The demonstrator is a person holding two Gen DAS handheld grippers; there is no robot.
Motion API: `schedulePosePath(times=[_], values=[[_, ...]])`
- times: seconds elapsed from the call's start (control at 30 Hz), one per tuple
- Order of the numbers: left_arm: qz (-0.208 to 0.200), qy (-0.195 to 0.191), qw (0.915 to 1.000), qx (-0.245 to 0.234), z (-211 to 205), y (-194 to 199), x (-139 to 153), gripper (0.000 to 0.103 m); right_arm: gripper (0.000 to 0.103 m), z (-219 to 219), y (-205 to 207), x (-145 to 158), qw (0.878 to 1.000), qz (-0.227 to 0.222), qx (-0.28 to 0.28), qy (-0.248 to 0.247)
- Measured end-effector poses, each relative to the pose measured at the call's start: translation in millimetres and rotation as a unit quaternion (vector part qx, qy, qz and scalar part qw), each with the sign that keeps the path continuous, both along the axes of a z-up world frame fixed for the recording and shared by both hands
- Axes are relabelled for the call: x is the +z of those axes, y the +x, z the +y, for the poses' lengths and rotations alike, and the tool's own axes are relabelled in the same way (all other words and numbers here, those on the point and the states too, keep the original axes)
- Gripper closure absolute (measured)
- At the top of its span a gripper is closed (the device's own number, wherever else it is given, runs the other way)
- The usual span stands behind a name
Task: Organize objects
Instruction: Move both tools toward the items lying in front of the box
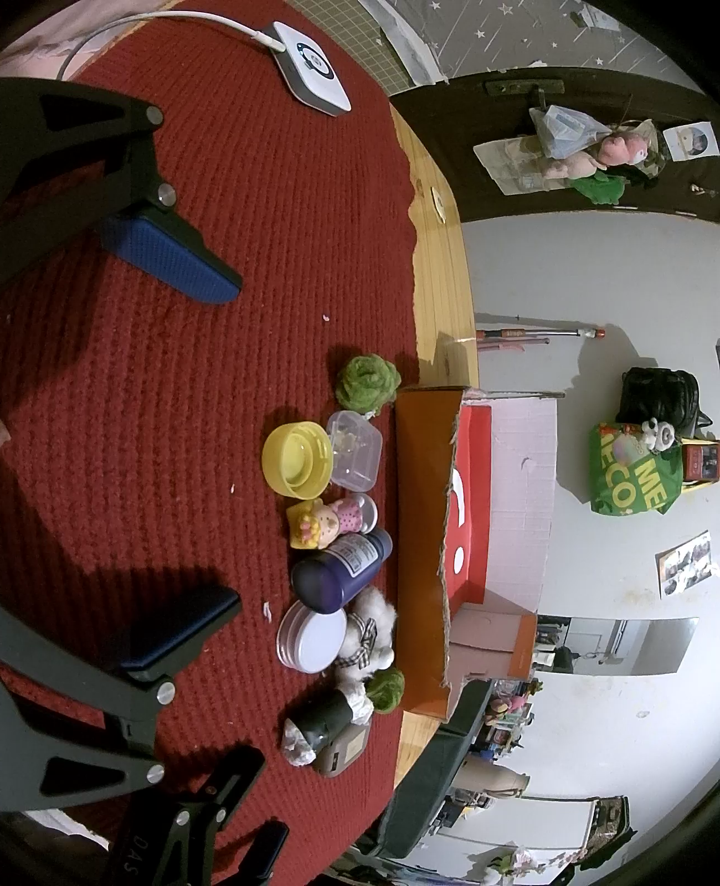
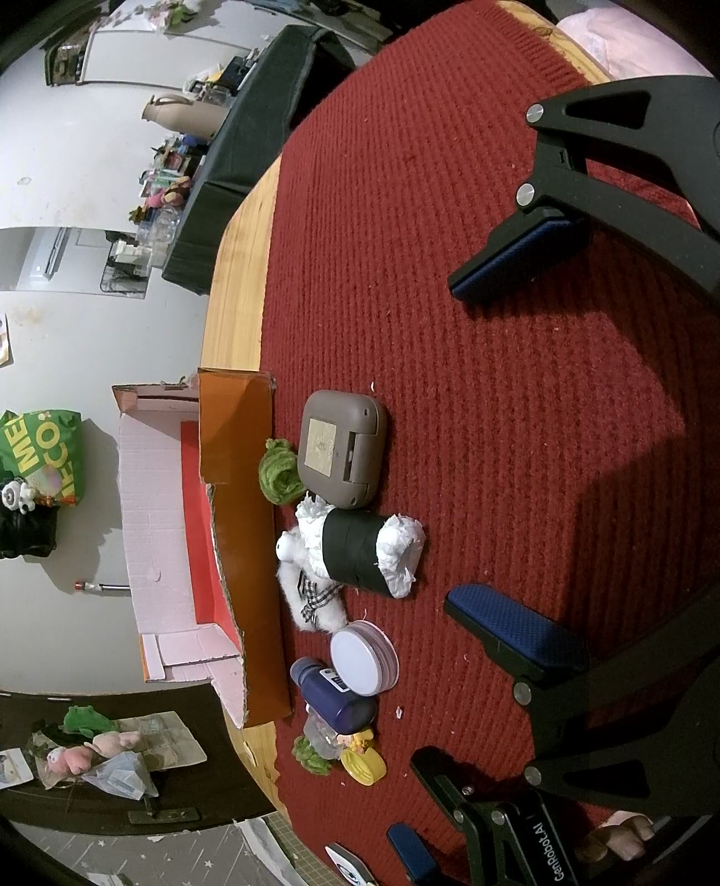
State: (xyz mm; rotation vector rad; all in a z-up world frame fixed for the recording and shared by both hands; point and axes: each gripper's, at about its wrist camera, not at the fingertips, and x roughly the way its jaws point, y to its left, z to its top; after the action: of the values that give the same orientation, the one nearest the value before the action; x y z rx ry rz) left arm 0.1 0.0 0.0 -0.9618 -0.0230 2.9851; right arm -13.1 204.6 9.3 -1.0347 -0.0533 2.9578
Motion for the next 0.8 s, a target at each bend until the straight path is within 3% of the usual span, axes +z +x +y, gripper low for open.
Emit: schedulePosePath(times=[0.8], values=[[-0.019, 0.0, 0.9998, -0.01, -5, -7, 12, 0.0, 0.0, 3, -5, 10, 1.0, -0.016, 0.015, -0.014]])
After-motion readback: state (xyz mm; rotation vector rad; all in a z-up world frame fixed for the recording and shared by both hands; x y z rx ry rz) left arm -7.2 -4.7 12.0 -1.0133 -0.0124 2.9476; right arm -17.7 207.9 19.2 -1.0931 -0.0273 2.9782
